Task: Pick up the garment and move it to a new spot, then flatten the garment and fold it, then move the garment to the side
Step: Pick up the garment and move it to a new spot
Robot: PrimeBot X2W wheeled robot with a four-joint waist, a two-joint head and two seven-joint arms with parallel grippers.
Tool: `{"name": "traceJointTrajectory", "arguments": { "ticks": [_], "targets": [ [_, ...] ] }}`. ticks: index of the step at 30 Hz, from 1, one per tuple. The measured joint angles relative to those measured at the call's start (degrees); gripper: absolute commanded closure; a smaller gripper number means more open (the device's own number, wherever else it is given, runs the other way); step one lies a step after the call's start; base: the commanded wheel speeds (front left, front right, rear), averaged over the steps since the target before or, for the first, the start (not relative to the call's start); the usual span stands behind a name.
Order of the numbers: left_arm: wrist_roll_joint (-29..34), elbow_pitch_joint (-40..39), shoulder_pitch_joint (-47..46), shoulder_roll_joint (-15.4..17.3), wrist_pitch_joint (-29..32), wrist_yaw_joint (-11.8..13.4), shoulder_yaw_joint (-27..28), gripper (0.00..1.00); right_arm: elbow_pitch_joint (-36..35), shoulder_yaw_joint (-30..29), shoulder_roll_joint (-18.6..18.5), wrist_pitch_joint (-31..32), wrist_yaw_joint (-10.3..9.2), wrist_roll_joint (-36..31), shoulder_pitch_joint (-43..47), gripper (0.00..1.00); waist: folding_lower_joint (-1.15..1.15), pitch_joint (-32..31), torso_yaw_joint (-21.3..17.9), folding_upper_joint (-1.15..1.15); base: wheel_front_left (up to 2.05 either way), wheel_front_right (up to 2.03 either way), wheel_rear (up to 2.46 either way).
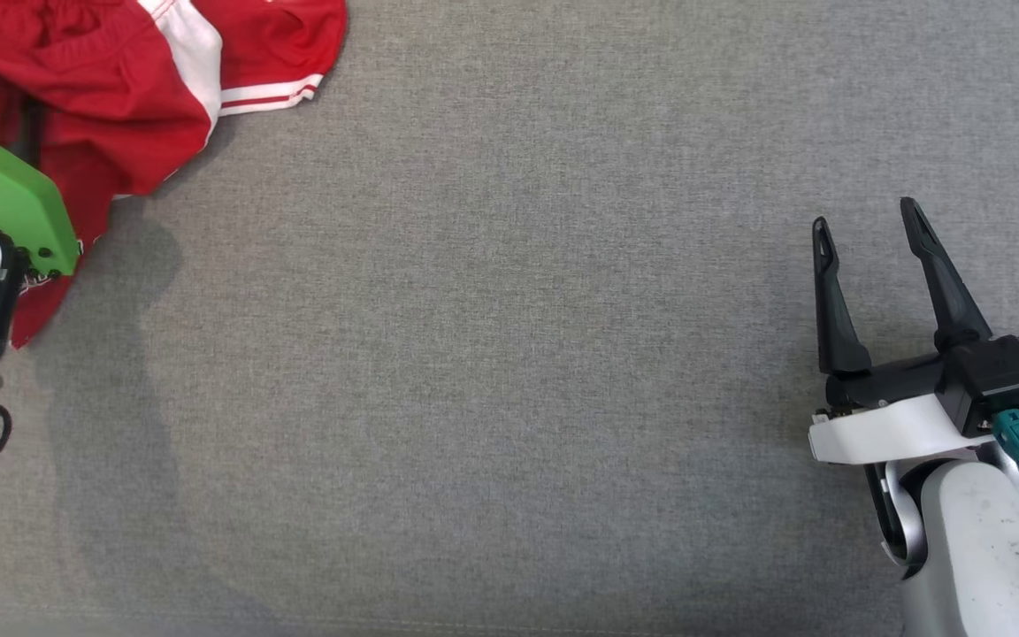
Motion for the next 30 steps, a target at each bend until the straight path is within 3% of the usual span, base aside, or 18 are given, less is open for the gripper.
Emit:
{"name": "traceJointTrajectory", "arguments": {
  "ticks": [8, 14, 22, 30],
  "targets": [
    [0.2, 0.5, -2.2, 2.9, -3.0, 0.0, -3.7, 1.0, 1.6, -0.1, 0.0, 0.0, 0.0, 2.2, 0.0, 0.0, -0.01, -3.3, -0.6, 0.0, 0.0, 0.0, 0.0],
    [0.6, -3.6, -5.4, 3.9, -4.7, 0.0, -7.7, 1.0, 3.0, -0.8, 0.0, 0.0, 0.0, 4.6, 0.4, 0.0, -0.01, -7.3, -1.2, 0.0, 0.0, 0.0, 0.0],
    [-2.3, -15.3, -7.4, 4.1, -1.6, 0.0, -20.1, 1.0, 4.7, -2.5, 0.0, 0.0, 0.01, 8.2, 2.7, 0.0, -0.01, -13.9, -3.0, 0.0, 0.0, 0.0, 0.0],
    [-11.5, -30.9, -7.6, 2.9, 3.8, 0.0, -30.8, 1.0, 5.4, -8.8, 0.0, 0.0, 0.01, 9.6, 5.4, 0.0, -0.01, -19.2, -7.8, 0.0, 0.0, 0.0, 0.0]
  ]
}}
